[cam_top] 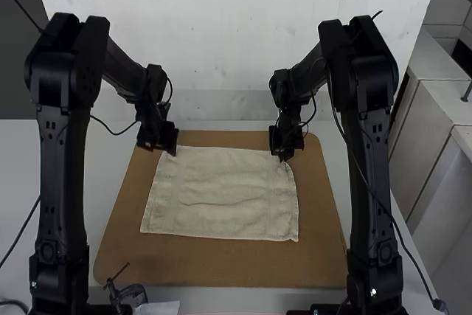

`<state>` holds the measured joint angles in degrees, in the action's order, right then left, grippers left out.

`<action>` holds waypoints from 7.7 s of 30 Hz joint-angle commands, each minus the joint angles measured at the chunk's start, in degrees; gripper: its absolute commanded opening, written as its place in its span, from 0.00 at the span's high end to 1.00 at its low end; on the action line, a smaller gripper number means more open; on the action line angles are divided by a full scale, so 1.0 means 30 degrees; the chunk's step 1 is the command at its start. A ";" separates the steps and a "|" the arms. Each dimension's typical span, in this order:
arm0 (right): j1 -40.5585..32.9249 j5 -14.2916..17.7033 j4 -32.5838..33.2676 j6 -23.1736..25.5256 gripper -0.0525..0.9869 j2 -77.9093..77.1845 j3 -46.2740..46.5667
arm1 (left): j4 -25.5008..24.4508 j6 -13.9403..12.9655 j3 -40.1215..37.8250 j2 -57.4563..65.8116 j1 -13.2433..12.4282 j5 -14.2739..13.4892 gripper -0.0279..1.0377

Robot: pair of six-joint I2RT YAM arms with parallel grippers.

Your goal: Fold the towel.

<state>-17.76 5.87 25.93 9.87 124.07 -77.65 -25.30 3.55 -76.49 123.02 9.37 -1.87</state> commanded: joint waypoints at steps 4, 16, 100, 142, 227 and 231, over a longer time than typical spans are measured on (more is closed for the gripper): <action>0.1027 0.1237 -0.0090 -0.0448 0.94 0.0040 0.1331 | -0.2817 0.0574 -0.1486 0.1708 0.0540 0.1150 0.82; 0.1320 0.1179 -0.0588 -0.0418 0.94 -0.0664 0.0658 | -0.2993 0.0808 -0.1486 0.0594 0.0745 0.0740 0.96; -0.1844 0.2761 -0.4426 0.0724 0.93 -1.2148 1.2845 | 0.0582 0.3357 1.2283 -1.4289 0.2737 -0.1779 0.95; -0.0057 -0.0462 -0.3781 0.2423 0.17 -1.0859 1.0472 | 0.3306 0.3328 1.0613 -1.1681 0.0218 0.0125 0.04; -0.1991 0.0739 0.2576 0.4533 0.94 -0.8281 0.4583 | 0.2046 0.2449 1.2664 -1.7247 -0.1188 0.0242 0.04; -0.4569 0.1208 0.3279 0.5587 0.94 -0.6377 0.2503 | 0.2134 0.2449 1.2693 -1.7101 -0.1188 0.0213 0.04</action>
<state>-27.27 6.81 34.54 21.15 101.32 -65.82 -19.49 11.60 -39.44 71.83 6.00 -1.50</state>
